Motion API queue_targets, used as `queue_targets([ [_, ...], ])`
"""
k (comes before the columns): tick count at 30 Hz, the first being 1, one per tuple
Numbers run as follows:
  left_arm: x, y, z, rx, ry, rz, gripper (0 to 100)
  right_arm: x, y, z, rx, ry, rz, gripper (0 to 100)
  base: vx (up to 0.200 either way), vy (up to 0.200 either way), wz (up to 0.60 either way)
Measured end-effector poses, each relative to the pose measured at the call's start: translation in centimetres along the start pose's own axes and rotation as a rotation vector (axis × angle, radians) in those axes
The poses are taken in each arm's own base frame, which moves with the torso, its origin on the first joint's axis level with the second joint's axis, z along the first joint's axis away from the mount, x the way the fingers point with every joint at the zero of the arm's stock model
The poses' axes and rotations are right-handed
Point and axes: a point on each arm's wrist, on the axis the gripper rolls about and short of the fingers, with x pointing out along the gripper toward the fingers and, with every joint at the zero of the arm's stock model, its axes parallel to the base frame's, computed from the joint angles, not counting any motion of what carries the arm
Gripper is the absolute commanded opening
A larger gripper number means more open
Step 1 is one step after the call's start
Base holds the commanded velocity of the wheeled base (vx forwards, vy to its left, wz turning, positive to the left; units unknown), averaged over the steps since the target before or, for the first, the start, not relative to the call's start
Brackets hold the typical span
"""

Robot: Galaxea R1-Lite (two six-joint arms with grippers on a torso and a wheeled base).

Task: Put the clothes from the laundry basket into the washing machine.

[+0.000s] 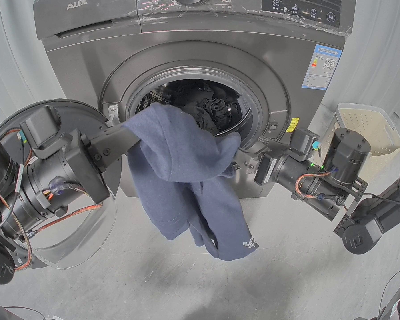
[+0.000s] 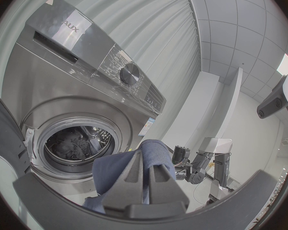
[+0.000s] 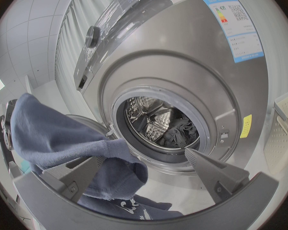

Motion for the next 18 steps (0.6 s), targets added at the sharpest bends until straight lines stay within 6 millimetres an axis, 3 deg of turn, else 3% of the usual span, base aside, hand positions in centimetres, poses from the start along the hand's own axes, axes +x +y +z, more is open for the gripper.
queue_targets([
  [7, -0.1, 0.0, -0.3, -0.003, 0.009, 0.003, 0, -0.4, 0.2, 1.1, -0.004, -0.029, 0.011, 100, 0.000, 0.000, 0.00],
  [18, -0.1, 0.0, -0.2, -0.006, 0.005, 0.003, 0, -0.3, 1.2, 0.1, -0.090, 0.008, 0.086, 100, 0.000, 0.000, 0.00],
])
